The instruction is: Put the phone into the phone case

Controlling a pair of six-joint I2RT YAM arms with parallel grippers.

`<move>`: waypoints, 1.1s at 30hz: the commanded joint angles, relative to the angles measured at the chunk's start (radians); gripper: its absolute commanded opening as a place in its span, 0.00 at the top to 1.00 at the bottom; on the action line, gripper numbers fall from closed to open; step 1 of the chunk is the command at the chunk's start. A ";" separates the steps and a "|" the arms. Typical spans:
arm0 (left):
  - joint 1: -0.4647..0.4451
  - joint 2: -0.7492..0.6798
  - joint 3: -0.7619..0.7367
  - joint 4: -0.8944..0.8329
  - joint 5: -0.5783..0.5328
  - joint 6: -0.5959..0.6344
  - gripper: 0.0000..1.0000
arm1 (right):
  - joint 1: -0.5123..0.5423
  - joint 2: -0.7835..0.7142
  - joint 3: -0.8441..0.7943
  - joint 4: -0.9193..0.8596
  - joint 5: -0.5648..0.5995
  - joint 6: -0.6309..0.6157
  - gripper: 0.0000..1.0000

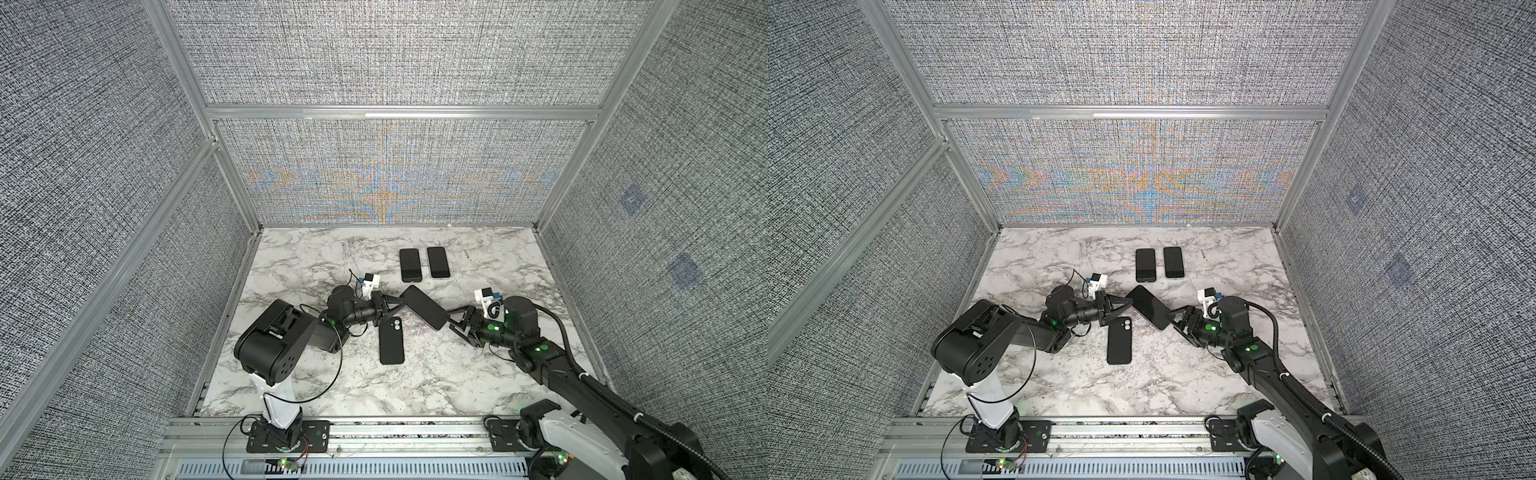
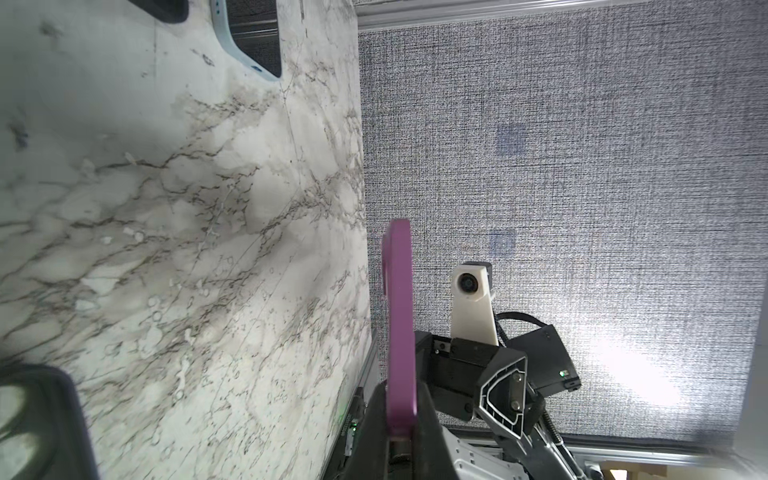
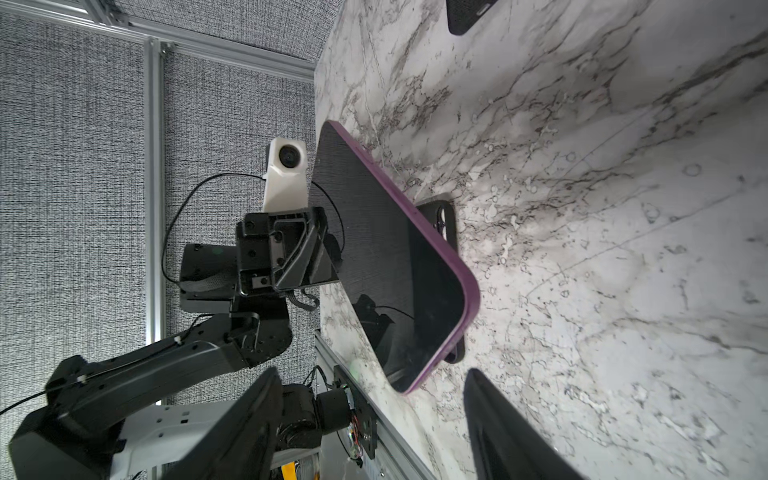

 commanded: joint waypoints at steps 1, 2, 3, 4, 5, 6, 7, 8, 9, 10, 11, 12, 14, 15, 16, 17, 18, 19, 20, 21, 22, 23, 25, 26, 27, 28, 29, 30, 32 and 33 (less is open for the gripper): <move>0.001 -0.012 -0.001 0.162 0.003 -0.036 1.00 | -0.012 0.018 -0.005 0.097 -0.043 0.025 0.31; 0.000 -0.015 0.000 0.158 0.005 -0.036 1.00 | -0.018 0.029 -0.006 0.117 -0.052 0.028 0.32; 0.000 -0.017 0.002 0.159 0.004 -0.039 1.00 | -0.024 0.041 -0.004 0.134 -0.058 0.032 0.32; 0.001 -0.016 0.002 0.163 0.005 -0.042 1.00 | -0.028 0.056 -0.004 0.152 -0.066 0.035 0.34; 0.001 -0.015 0.005 0.162 0.007 -0.045 1.00 | -0.035 0.069 -0.002 0.179 -0.074 0.041 0.35; -0.001 -0.016 0.005 0.163 0.007 -0.046 1.00 | -0.038 0.078 -0.001 0.202 -0.083 0.045 0.37; -0.001 -0.015 0.007 0.162 0.009 -0.046 1.00 | -0.043 0.086 0.001 0.224 -0.089 0.048 0.38; -0.001 -0.017 0.007 0.162 0.010 -0.046 1.00 | -0.048 0.096 0.007 0.241 -0.094 0.051 0.40; -0.001 -0.018 0.007 0.163 0.012 -0.045 1.00 | -0.050 0.103 0.010 0.251 -0.100 0.052 0.42; -0.001 -0.018 0.005 0.162 0.012 -0.046 1.00 | -0.054 0.108 0.014 0.261 -0.104 0.053 0.44; -0.001 -0.020 0.005 0.163 0.012 -0.046 1.00 | -0.055 0.114 0.018 0.270 -0.108 0.054 0.46; -0.001 -0.020 0.004 0.163 0.013 -0.045 1.00 | -0.057 0.120 0.019 0.277 -0.111 0.052 0.48; -0.001 -0.020 0.003 0.162 0.013 -0.046 1.00 | -0.061 0.127 0.022 0.289 -0.116 0.053 0.52; -0.001 -0.020 0.003 0.162 0.016 -0.046 1.00 | -0.063 0.128 0.022 0.294 -0.119 0.056 0.55; -0.002 -0.020 0.003 0.162 0.014 -0.045 1.00 | -0.063 0.131 0.021 0.301 -0.121 0.057 0.58; -0.001 -0.020 0.004 0.162 0.014 -0.046 1.00 | -0.064 0.133 0.022 0.310 -0.124 0.061 0.60; -0.001 -0.020 0.003 0.162 0.013 -0.045 1.00 | -0.064 0.134 0.021 0.317 -0.127 0.062 0.61; -0.001 -0.020 0.004 0.162 0.014 -0.046 1.00 | -0.064 0.135 0.022 0.319 -0.130 0.064 0.63; -0.003 -0.019 0.005 0.163 0.013 -0.046 1.00 | -0.066 0.135 0.022 0.319 -0.132 0.064 0.65; -0.002 -0.019 0.005 0.162 0.015 -0.046 1.00 | -0.065 0.133 0.021 0.319 -0.131 0.063 0.66; -0.002 -0.019 0.005 0.162 0.016 -0.047 1.00 | -0.066 0.133 0.022 0.321 -0.132 0.063 0.68; -0.001 -0.019 0.004 0.163 0.015 -0.047 1.00 | -0.067 0.131 0.022 0.320 -0.131 0.062 0.71; -0.002 -0.018 0.002 0.162 0.016 -0.045 1.00 | -0.069 0.132 0.022 0.322 -0.131 0.063 0.75; -0.001 -0.019 0.001 0.162 0.015 -0.045 1.00 | -0.068 0.133 0.023 0.322 -0.131 0.063 0.76; -0.001 -0.019 -0.001 0.162 0.015 -0.046 1.00 | -0.068 0.133 0.025 0.323 -0.132 0.062 0.77; -0.002 -0.017 -0.002 0.162 0.015 -0.045 1.00 | -0.067 0.133 0.025 0.324 -0.133 0.062 0.78; -0.001 -0.017 -0.004 0.162 0.015 -0.044 1.00 | -0.068 0.133 0.025 0.324 -0.131 0.063 0.80; -0.001 -0.017 -0.005 0.163 0.015 -0.043 1.00 | -0.069 0.133 0.026 0.322 -0.132 0.063 0.83; -0.001 -0.016 -0.009 0.162 0.015 -0.042 0.98 | -0.069 0.133 0.027 0.324 -0.133 0.063 0.85; -0.001 -0.014 -0.010 0.162 0.014 -0.039 0.96 | -0.070 0.131 0.027 0.321 -0.134 0.063 0.86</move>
